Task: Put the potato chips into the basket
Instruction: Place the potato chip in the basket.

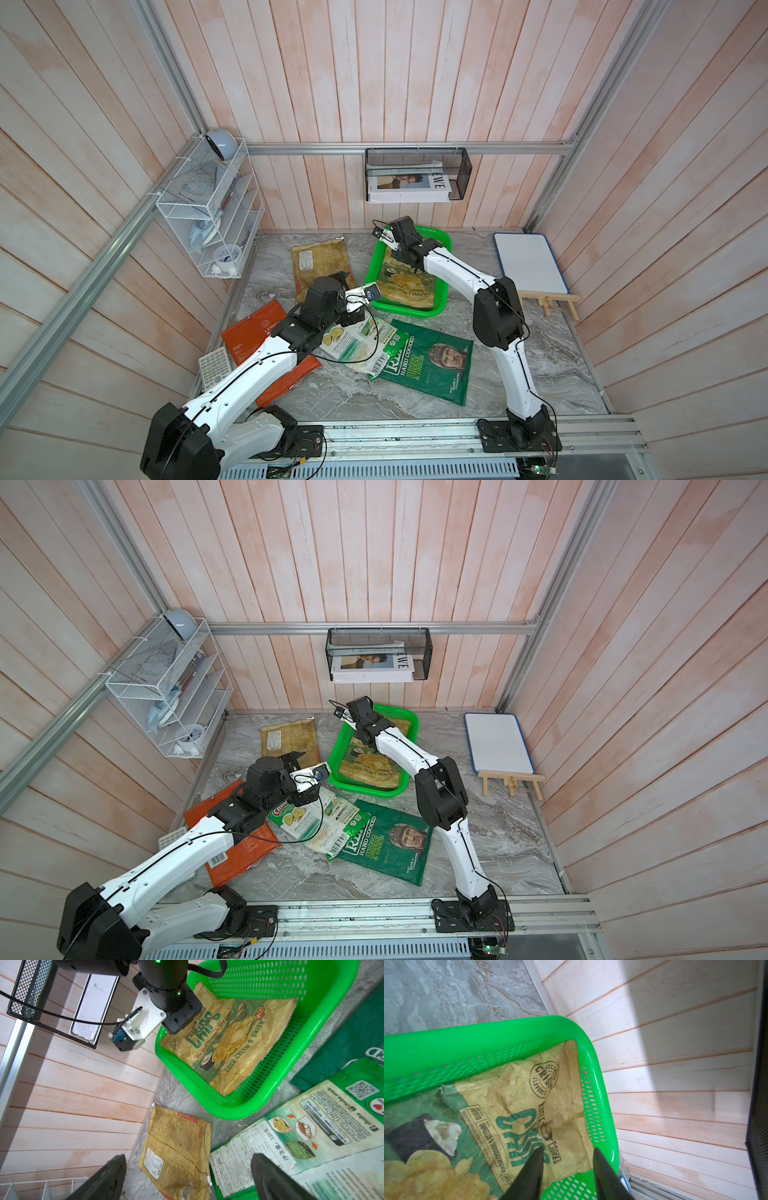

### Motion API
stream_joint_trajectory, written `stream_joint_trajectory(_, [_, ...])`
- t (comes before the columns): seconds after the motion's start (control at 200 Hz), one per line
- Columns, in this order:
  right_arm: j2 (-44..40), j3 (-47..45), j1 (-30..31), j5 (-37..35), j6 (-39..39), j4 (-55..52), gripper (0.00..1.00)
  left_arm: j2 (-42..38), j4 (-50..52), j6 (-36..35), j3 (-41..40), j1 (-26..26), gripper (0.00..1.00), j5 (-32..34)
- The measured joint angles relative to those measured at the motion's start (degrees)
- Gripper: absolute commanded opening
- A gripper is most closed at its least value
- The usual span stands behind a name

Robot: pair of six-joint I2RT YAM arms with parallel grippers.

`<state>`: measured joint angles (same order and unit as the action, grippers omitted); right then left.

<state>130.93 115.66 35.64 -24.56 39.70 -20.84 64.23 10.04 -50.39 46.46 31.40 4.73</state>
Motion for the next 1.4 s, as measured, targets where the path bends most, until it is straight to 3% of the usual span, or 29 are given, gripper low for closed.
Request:
stream_joint_trajectory(0.045, [0.0,-0.3,-0.1,0.2,-1.8,-0.1,0.75,0.2,-0.1,0.0,0.0,-0.2,0.99,0.0])
stream_joint_trajectory(0.195, [0.7,1.7,-1.9,3.5,-12.8,-1.8,0.75,1.4,-0.4,0.5,0.0,-0.6,0.99,0.0])
stream_joint_trajectory(0.34, [7.9,14.6,-5.2,8.2,-24.4,-5.6,0.72,2.3,-0.3,0.9,0.0,-0.7,0.99,-0.4])
stream_joint_trajectory(0.51, [17.5,26.8,-7.0,9.4,-31.5,-12.5,0.72,2.6,-0.2,0.9,0.0,-0.7,0.99,-1.3])
stream_joint_trajectory(0.955, [19.0,23.7,-7.8,15.5,-40.0,-17.6,0.74,5.4,-0.6,2.3,0.1,-0.8,0.99,-1.2])
stream_joint_trajectory(1.125, [18.4,23.6,-10.1,23.7,-46.4,-19.6,0.70,10.2,0.3,11.7,6.8,-1.7,1.00,1.0])
stream_joint_trajectory(1.4, [18.4,24.7,-14.1,35.1,-53.4,-24.5,0.67,22.8,15.9,33.7,31.9,-1.9,0.94,11.1])
